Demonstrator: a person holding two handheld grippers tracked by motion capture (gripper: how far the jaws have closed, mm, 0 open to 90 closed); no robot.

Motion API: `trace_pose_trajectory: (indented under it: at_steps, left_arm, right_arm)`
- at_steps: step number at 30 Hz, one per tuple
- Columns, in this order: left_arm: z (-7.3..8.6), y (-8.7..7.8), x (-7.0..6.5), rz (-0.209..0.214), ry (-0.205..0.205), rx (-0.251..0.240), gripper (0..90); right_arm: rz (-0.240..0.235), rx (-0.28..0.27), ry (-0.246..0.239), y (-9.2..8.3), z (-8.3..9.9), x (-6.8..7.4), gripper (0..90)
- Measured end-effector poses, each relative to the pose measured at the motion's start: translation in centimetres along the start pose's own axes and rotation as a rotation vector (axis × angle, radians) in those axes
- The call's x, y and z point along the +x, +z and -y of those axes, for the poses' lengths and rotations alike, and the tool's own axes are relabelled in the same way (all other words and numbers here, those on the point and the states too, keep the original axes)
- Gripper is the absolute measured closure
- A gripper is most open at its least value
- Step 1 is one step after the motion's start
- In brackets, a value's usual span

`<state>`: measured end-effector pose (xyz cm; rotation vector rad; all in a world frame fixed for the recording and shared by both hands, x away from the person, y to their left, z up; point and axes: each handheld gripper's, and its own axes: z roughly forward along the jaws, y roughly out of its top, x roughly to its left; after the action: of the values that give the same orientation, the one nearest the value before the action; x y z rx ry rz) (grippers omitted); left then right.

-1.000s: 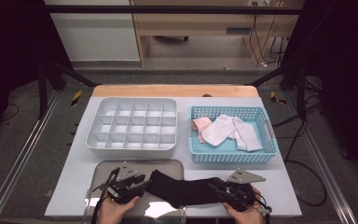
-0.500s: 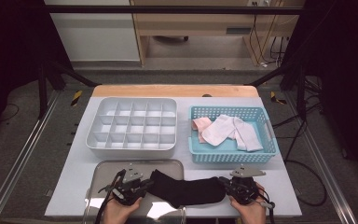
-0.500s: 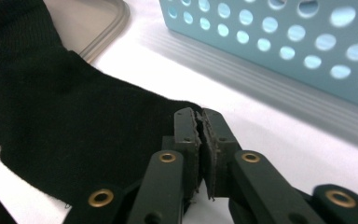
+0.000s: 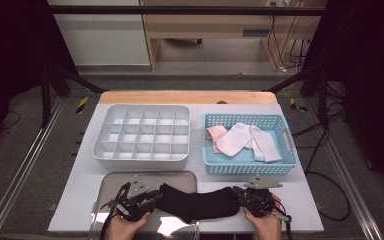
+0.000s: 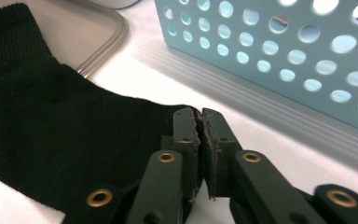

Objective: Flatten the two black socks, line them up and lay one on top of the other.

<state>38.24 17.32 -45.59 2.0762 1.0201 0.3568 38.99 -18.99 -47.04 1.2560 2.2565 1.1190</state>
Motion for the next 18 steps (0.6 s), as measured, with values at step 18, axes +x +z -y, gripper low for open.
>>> trace_pose_trajectory:
  at_steps: [18]
  left_arm:
    - [-0.9, 1.0, -0.2, -0.035, 0.014, -0.004, 88.3]
  right_arm:
    - [-0.021, 0.013, 0.017, -0.4, -0.1, 0.1, 87.3]
